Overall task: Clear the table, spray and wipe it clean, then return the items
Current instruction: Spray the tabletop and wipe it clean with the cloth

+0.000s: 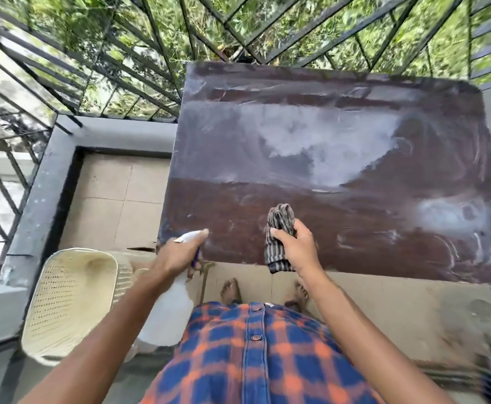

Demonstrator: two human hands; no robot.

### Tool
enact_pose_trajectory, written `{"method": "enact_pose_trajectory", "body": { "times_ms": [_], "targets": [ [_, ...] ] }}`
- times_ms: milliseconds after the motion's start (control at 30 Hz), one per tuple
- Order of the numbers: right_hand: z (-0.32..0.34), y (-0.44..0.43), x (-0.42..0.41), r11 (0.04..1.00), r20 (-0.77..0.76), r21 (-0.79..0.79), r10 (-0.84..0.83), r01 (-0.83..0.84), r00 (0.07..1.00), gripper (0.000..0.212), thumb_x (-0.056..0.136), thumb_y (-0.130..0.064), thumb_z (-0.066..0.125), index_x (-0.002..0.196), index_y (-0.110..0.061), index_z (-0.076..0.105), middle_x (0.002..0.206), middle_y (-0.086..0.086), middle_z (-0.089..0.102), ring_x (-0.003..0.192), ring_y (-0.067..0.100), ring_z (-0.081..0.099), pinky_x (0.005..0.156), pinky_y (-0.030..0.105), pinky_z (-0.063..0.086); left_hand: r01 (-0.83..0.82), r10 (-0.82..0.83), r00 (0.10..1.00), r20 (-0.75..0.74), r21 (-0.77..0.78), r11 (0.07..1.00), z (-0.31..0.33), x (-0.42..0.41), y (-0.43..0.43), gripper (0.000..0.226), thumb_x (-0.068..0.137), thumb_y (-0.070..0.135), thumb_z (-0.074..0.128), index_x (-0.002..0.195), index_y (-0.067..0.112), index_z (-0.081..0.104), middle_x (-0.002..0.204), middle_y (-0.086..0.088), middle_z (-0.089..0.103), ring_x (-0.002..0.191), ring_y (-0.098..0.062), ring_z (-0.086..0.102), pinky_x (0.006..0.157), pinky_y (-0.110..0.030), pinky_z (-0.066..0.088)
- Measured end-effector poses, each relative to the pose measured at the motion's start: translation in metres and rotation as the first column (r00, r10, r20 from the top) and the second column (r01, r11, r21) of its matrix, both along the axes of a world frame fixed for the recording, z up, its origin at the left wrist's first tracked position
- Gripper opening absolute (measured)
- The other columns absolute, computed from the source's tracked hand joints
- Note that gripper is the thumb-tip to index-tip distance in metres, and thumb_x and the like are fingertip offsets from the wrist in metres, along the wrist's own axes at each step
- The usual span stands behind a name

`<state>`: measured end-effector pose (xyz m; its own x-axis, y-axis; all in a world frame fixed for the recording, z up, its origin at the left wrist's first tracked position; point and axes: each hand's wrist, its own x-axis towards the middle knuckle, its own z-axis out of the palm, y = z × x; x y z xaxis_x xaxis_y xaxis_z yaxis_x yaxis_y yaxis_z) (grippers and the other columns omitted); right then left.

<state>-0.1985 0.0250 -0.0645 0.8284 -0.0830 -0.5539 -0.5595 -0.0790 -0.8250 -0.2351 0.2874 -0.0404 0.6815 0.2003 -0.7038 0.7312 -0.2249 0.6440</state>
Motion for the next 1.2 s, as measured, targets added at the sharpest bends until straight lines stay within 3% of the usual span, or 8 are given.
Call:
{"method": "enact_pose_trajectory", "body": {
  "times_ms": [133, 333, 500, 667, 867, 967, 1067, 1200],
  "targets": [
    [0.001, -0.002, -0.011, 0.995, 0.007, -0.064, -0.081, 0.081, 0.997, 0.014, 0.085, -0.015, 0.072, 0.096, -0.023, 0.069, 0.09, -0.002, 0.076, 0.083, 0.016, 0.071, 0.073, 0.032, 0.058, 0.082, -0.08, 0.997, 0.023, -0.128, 0.988, -0.004, 0.012, -0.017, 0.031, 0.094, 0.054, 0.066, 0.096, 0.025, 0.077, 0.077, -0.017, 0.074, 0.062, -0.021, 0.069, 0.044, -0.028, 0.046],
    [0.008, -0.027, -0.019, 0.974, 0.02, -0.11, -0.199, 0.2, 0.98, 0.011, 0.085, -0.014, 0.073, 0.094, -0.02, 0.068, 0.094, 0.003, 0.076, 0.092, 0.026, 0.07, 0.092, 0.051, 0.056, 0.144, -0.141, 0.99, 0.03, -0.189, 0.971, -0.004, 0.03, -0.055, 0.033, 0.088, 0.058, 0.067, 0.106, 0.031, 0.076, 0.064, -0.002, 0.063, 0.058, -0.024, 0.056, 0.05, -0.031, 0.042],
    [0.011, -0.049, -0.02, 0.95, 0.041, -0.125, -0.283, 0.286, 0.958, 0.011, 0.083, -0.017, 0.073, 0.093, -0.019, 0.069, 0.096, 0.006, 0.076, 0.095, 0.03, 0.07, 0.094, 0.056, 0.053, 0.246, -0.246, 0.969, 0.022, -0.173, 0.954, 0.002, 0.036, -0.085, 0.064, 0.079, 0.069, 0.063, 0.093, 0.007, 0.076, 0.074, -0.016, 0.075, 0.058, -0.028, 0.057, 0.048, -0.03, 0.043],
    [0.011, -0.071, -0.022, 0.921, 0.065, -0.131, -0.36, 0.366, 0.93, 0.013, 0.078, -0.021, 0.072, 0.091, -0.022, 0.07, 0.094, 0.004, 0.076, 0.087, 0.021, 0.07, 0.092, 0.052, 0.056, 0.207, -0.195, 0.978, 0.078, -0.2, 0.958, 0.004, 0.036, -0.109, 0.032, 0.084, 0.06, 0.069, 0.073, 0.031, 0.077, 0.069, -0.013, 0.068, 0.054, -0.023, 0.062, 0.045, -0.029, 0.04],
    [0.004, -0.098, -0.027, 0.891, 0.079, -0.188, -0.405, 0.412, 0.911, 0.013, 0.084, -0.016, 0.072, 0.096, -0.017, 0.068, 0.097, 0.006, 0.075, 0.095, 0.028, 0.069, 0.094, 0.051, 0.053, 0.214, -0.204, 0.977, 0.064, -0.269, 0.939, 0.003, 0.031, -0.132, 0.042, 0.073, 0.068, 0.07, 0.092, 0.032, 0.081, 0.078, -0.013, 0.074, 0.066, -0.031, 0.062, 0.042, -0.028, 0.038],
    [0.004, -0.114, -0.024, 0.877, 0.124, -0.281, -0.368, 0.389, 0.921, 0.02, 0.086, -0.017, 0.07, 0.106, -0.019, 0.069, 0.103, 0.002, 0.073, 0.099, 0.023, 0.068, 0.094, 0.039, 0.053, 0.189, -0.181, 0.982, 0.055, -0.246, 0.951, 0.002, 0.028, -0.135, 0.043, 0.073, 0.069, 0.069, 0.089, 0.031, 0.08, 0.085, -0.018, 0.075, 0.067, -0.03, 0.06, 0.045, -0.03, 0.039],
    [0.0, -0.125, -0.02, 0.799, 0.248, -0.494, -0.248, 0.343, 0.936, 0.035, 0.088, -0.013, 0.068, 0.122, -0.014, 0.067, 0.115, 0.004, 0.06, 0.094, 0.006, 0.065, 0.087, 0.018, 0.048, 0.144, -0.135, 0.989, 0.057, -0.21, 0.967, 0.001, 0.024, -0.126, 0.061, 0.076, 0.07, 0.067, 0.089, 0.011, 0.076, 0.08, -0.014, 0.074, 0.071, -0.032, 0.063, 0.048, -0.032, 0.041],
    [-0.014, -0.117, -0.016, 0.72, 0.179, -0.691, 0.081, 0.066, 0.981, 0.04, 0.09, -0.008, 0.063, 0.129, -0.011, 0.065, 0.121, 0.012, 0.058, 0.111, 0.033, 0.056, 0.101, 0.036, 0.042, 0.094, -0.088, 0.995, 0.047, -0.16, 0.983, 0.001, 0.016, -0.108, 0.065, 0.082, 0.068, 0.064, 0.098, 0.005, 0.074, 0.071, -0.004, 0.071, 0.072, -0.031, 0.065, 0.052, -0.033, 0.045]
  ]
}}
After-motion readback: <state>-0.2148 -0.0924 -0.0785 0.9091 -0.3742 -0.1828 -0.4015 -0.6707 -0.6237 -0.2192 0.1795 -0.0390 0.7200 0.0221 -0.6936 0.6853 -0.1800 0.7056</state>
